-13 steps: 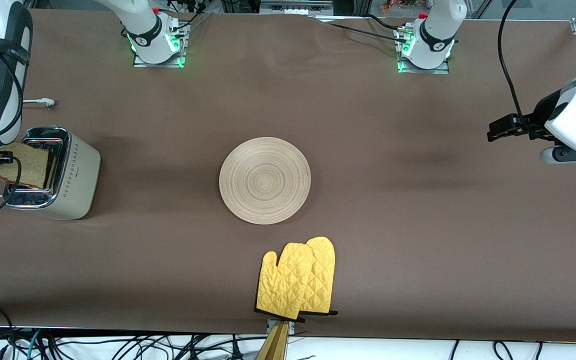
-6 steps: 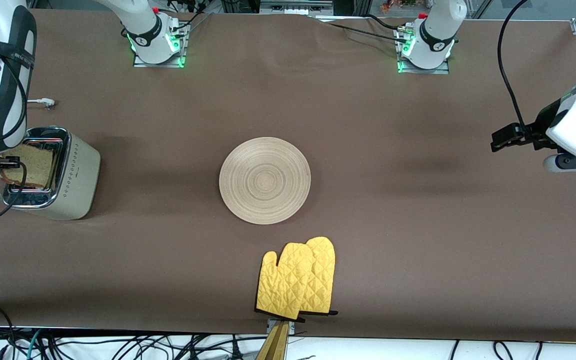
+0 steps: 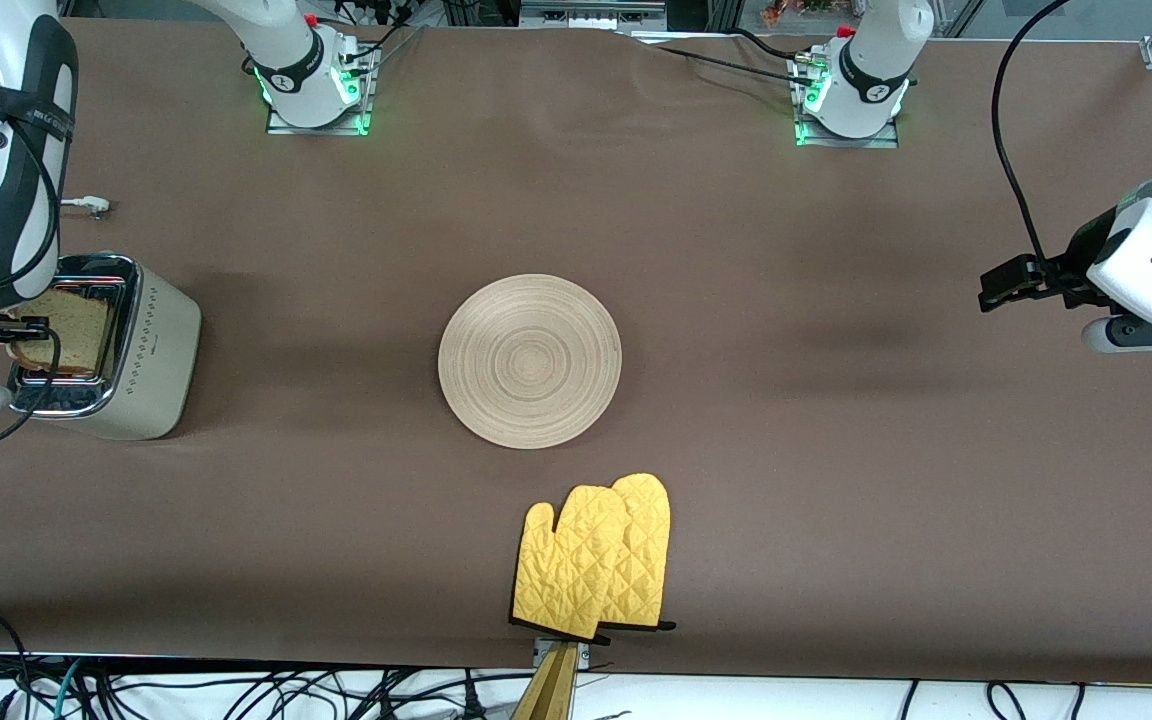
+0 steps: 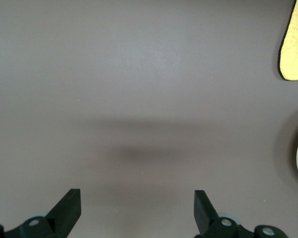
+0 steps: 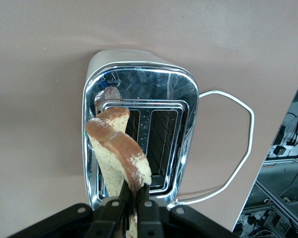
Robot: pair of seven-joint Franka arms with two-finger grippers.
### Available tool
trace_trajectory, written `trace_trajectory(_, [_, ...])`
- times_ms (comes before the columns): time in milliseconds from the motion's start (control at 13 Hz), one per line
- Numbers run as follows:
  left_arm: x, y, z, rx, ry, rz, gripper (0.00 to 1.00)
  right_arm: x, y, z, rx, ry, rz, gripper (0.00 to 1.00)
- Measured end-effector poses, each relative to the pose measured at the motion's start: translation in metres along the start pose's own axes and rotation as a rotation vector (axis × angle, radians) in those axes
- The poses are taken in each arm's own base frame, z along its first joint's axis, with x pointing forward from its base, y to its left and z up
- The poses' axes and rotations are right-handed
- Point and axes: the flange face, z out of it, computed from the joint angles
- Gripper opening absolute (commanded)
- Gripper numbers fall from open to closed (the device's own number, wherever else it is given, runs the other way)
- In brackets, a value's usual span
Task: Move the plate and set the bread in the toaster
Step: 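Lower the bread into the toaster slot with the right gripper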
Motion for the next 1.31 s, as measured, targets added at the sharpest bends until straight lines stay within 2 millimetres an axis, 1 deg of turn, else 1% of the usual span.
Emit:
trace_trajectory(231, [0.000, 0.000, 0.001, 0.000, -0.001, 0.000, 1.00, 0.000, -0.001, 0.000, 0.003, -0.003, -0.003, 0.00])
trace_trajectory(385, [0.001, 0.000, 0.001, 0.000, -0.002, 0.000, 1.00, -0.002, 0.004, 0.004, 0.008, -0.016, -0.013, 0.00])
trace_trajectory(615, [0.001, 0.000, 0.003, 0.000, -0.005, 0.000, 1.00, -0.009, 0.034, 0.020, 0.024, -0.040, 0.011, 0.00])
trace_trajectory(769, [0.002, 0.000, 0.004, 0.000, -0.007, 0.000, 1.00, -0.010, 0.046, 0.029, 0.037, -0.050, 0.027, 0.00])
trace_trajectory(923, [0.002, 0.000, 0.006, 0.001, -0.010, -0.001, 1.00, -0.009, 0.046, 0.034, 0.039, -0.059, 0.029, 0.00])
trace_trajectory(1308, [0.003, 0.000, 0.006, 0.001, -0.011, -0.001, 1.00, -0.001, 0.035, 0.040, 0.061, -0.059, 0.020, 0.00])
